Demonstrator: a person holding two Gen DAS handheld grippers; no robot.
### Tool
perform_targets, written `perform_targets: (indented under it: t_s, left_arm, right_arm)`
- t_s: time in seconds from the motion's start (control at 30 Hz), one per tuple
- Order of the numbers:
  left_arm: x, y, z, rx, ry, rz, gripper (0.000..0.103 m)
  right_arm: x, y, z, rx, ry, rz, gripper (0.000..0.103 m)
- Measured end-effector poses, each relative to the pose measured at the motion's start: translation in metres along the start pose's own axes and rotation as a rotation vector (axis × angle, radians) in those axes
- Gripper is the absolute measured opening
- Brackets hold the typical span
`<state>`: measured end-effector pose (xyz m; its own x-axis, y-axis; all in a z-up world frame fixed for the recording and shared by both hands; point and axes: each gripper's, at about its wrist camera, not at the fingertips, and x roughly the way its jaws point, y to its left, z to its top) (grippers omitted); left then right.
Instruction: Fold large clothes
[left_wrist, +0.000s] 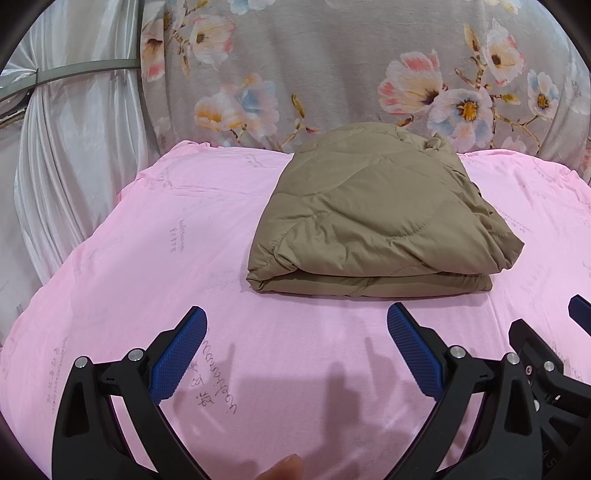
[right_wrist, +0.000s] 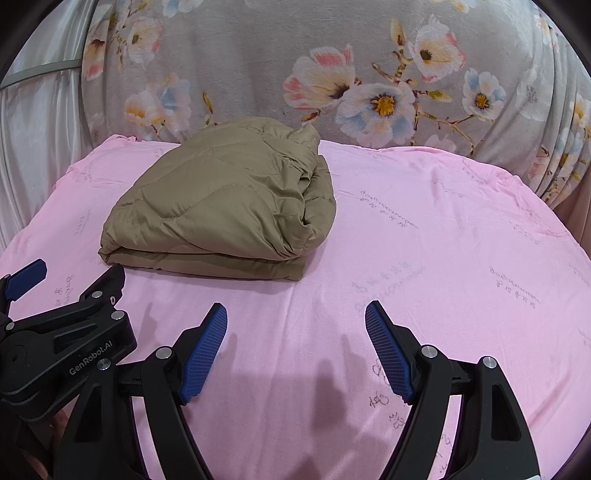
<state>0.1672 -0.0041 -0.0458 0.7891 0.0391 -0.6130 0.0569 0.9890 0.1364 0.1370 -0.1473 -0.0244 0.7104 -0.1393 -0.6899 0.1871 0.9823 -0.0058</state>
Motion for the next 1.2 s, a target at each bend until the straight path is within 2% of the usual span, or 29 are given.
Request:
perform_targets:
  t_s: [1.2]
  left_arm:
    - [-0.0007,0.0026,0.0003,-0.005,0.002,0.004,0.096]
  right_arm:
    - [-0.0001,0.0008,-0.0002,0.000,0.000,-0.001,0.075]
